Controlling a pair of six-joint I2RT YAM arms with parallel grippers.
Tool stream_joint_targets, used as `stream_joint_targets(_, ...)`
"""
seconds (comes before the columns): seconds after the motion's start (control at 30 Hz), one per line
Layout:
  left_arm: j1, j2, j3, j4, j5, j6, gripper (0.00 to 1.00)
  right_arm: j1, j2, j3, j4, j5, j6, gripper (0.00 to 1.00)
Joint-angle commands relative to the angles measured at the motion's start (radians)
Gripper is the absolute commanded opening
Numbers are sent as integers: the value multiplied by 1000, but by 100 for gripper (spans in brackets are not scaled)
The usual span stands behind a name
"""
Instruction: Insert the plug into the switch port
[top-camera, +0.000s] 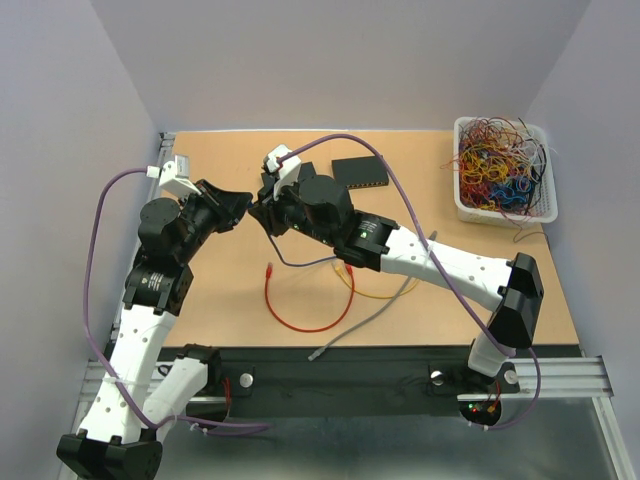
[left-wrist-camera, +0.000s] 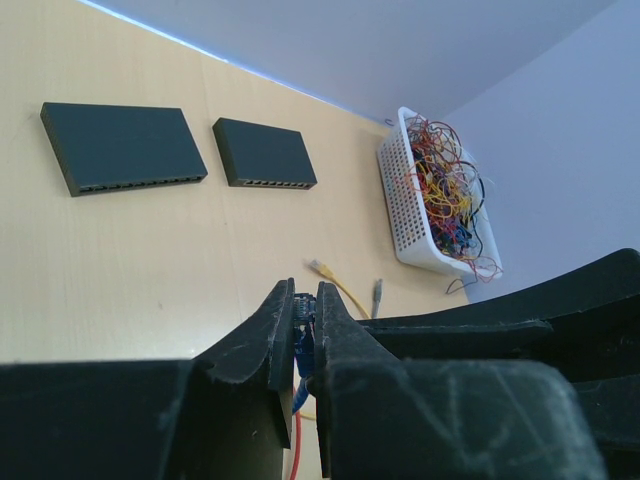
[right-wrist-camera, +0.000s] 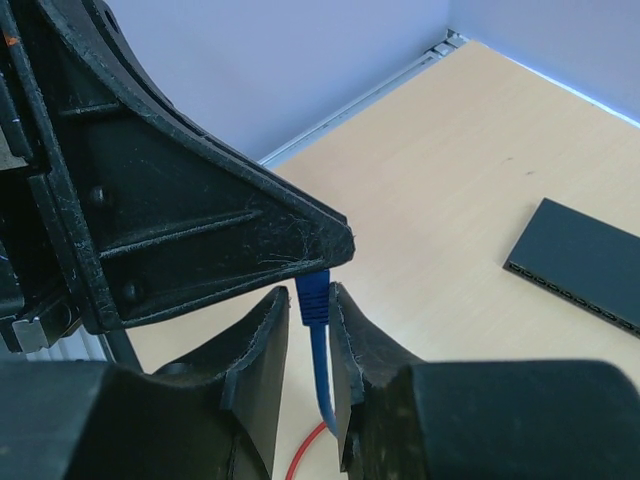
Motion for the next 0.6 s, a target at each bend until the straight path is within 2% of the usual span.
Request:
stream_joint_targets(0.0,-1,-15,-7,39,-2,19,0,-2,-21,10,66,-13,13,28)
stream_joint_targets(0.37,-1,-19,-5,43,-2,22,0,-2,-12,7,66,-16,20,34)
stream_joint_targets(0.57,-1,-19,-7,43,0,20,0,-2,-7,1,65,-16,22,33)
